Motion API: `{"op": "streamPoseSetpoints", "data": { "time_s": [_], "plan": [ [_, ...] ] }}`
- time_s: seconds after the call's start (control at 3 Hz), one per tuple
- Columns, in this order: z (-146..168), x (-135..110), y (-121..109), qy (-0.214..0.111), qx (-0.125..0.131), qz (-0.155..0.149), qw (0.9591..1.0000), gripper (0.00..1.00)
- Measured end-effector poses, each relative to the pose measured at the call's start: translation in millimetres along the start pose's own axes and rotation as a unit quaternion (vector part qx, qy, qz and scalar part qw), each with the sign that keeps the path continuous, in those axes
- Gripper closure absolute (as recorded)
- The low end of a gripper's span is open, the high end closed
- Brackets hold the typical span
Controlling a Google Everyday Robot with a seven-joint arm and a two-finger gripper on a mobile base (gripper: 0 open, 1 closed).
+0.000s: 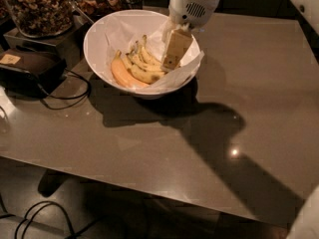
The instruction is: Pick banana from white bowl
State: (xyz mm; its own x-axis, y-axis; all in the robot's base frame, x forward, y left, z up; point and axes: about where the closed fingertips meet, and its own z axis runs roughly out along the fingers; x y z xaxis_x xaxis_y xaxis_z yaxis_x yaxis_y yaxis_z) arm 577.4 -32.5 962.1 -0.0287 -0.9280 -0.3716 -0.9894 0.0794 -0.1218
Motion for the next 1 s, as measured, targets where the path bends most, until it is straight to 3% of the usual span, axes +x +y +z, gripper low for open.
{"op": "streamPoseSetpoints", "data": {
  "time_s": [0.33, 1.0],
  "plan": [
    [6, 2, -3, 0.003, -0.009, 0.011, 0.9999, 0.47],
    [17, 4, -6, 0.010, -0.027, 0.024, 0.9993, 0.53]
  ]
}}
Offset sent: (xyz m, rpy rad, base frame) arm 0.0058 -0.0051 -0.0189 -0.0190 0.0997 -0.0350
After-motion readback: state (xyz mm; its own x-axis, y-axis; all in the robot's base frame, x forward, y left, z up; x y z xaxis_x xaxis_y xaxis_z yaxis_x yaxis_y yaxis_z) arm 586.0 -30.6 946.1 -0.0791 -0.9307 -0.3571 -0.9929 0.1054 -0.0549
